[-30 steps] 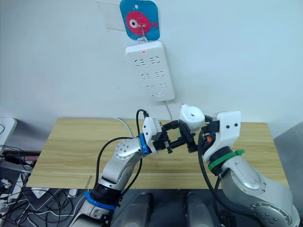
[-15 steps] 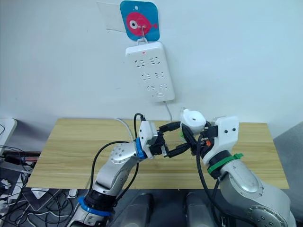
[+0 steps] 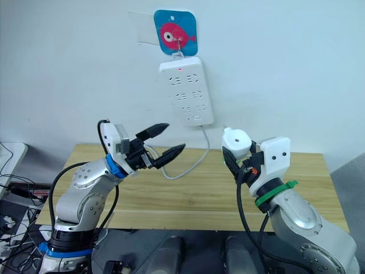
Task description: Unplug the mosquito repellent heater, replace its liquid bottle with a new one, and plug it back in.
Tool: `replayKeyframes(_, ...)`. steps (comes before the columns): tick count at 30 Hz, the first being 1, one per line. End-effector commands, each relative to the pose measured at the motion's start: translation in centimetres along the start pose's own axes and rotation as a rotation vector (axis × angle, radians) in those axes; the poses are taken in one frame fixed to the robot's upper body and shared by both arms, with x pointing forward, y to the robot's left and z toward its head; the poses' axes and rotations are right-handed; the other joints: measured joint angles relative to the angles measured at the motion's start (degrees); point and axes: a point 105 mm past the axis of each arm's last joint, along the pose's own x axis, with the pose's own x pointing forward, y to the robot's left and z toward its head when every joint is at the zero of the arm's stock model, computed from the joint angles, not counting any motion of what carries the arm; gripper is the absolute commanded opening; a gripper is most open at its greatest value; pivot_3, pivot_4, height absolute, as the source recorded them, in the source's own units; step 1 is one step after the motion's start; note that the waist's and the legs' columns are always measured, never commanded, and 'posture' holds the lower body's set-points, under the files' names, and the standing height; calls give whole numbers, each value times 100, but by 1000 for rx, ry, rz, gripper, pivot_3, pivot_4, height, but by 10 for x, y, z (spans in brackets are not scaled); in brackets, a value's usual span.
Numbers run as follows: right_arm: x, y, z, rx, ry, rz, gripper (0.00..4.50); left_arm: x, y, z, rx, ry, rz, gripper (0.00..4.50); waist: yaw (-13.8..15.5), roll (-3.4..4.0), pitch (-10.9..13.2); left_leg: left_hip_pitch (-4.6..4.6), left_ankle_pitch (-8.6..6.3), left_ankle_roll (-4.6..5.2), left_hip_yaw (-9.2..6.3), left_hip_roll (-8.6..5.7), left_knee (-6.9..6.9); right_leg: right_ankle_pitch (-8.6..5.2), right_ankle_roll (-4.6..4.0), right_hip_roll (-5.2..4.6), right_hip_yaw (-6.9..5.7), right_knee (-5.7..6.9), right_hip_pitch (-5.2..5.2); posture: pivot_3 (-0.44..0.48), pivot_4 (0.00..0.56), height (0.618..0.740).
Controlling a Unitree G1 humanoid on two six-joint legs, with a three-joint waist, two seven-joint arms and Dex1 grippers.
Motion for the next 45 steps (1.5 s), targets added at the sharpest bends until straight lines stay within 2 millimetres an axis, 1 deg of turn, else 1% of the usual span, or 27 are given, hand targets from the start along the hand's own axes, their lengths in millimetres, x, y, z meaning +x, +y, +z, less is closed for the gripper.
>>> replayKeyframes(1, 2, 4, 9, -15, -43, 26, 2897, 3, 10, 10, 61, -43, 22, 4500, 58, -2, -15, 0, 0, 0, 0, 0, 0, 0, 0, 0, 0, 0, 0, 249, 180, 740)
replayKeyframes(3, 4, 4, 11, -11, -48, 27, 2897, 7, 21, 8, 86, -39, 32, 4500, 78, -2, -26, 1, 0, 0, 2, -2, 0, 0, 0, 0, 2, 0, 0, 251, 185, 740)
replayKeyframes(6, 7, 2, 13, -4, -55, 18, 2897, 13, 30, 6, 104, -36, 25, 4500, 81, -3, -29, 1, 0, 0, 3, -2, 0, 1, -1, 1, 2, 0, 0, 249, 186, 740)
replayKeyframes(8, 10, 2, 16, -10, -59, 16, 2897, 24, 36, 0, 115, -22, -15, 4500, 79, -3, -29, 0, 0, 1, 3, -3, 0, 1, -1, 1, 1, 1, 0, 243, 197, 740)
replayKeyframes(11, 11, 3, 19, -20, -59, 17, 2897, 38, 42, -5, 131, -7, -64, 4500, 78, -4, -30, 1, -1, 2, 3, -6, 0, 1, -1, 1, 1, 1, 1, 232, 194, 740)
replayKeyframes(16, 11, -1, 25, -40, -60, 3, 2897, 57, 55, -2, 147, -24, -75, 4500, 76, -4, -30, -3, -2, 3, 4, -7, 0, 1, -2, 0, 1, 1, -1, 210, 201, 740)
replayKeyframes(22, 11, 0, 26, -39, -56, -4, 2897, 71, 52, -11, 131, -12, -148, 4500, 58, -4, -30, -2, -2, 4, 3, -6, 0, 1, -2, 2, 0, 4, -2, 197, 211, 740)
replayKeyframes(27, 12, 1, 26, -35, -55, -1, 2897, 74, 37, -14, 76, -15, -271, 4500, 31, -5, -29, -3, -2, 4, 2, -6, 0, 1, -2, 2, -1, 5, -3, 198, 216, 740)
replayKeyframes(31, 13, 3, 27, -32, -59, 7, 2897, 73, 35, -6, 39, -39, -287, 3624, 19, -5, -29, -4, -2, 4, 0, -6, 0, 1, -2, 2, -2, 6, -2, 195, 225, 740)
replayKeyframes(35, 14, 4, 25, -32, -53, 11, 2897, 75, 37, 2, 9, -56, -270, 2293, 8, -6, -28, -5, -2, 4, -2, -6, 0, 1, -2, 1, -3, 5, -2, 200, 229, 740)
replayKeyframes(38, 15, 4, 23, -40, -48, 19, 2897, 74, 37, 4, -6, -57, -267, 1412, -5, -6, -28, -4, -2, 4, -4, -4, 0, 1, -2, 2, -5, 5, -2, 199, 230, 740)
replayKeyframes(42, 18, 9, 23, -46, -42, 45, 2897, 73, 39, 4, -21, -49, -259, 1363, -6, -7, -28, -6, -2, 5, -5, -6, 0, 1, -2, 2, -7, 3, -3, 195, 234, 740)
replayKeyframes(45, 25, 21, 24, -41, -37, 97, 2897, 75, 38, 3, -19, -38, -262, 1363, -22, -7, -28, -5, -2, 5, -6, -5, -1, 1, -2, 2, -7, 4, -3, 190, 235, 740)
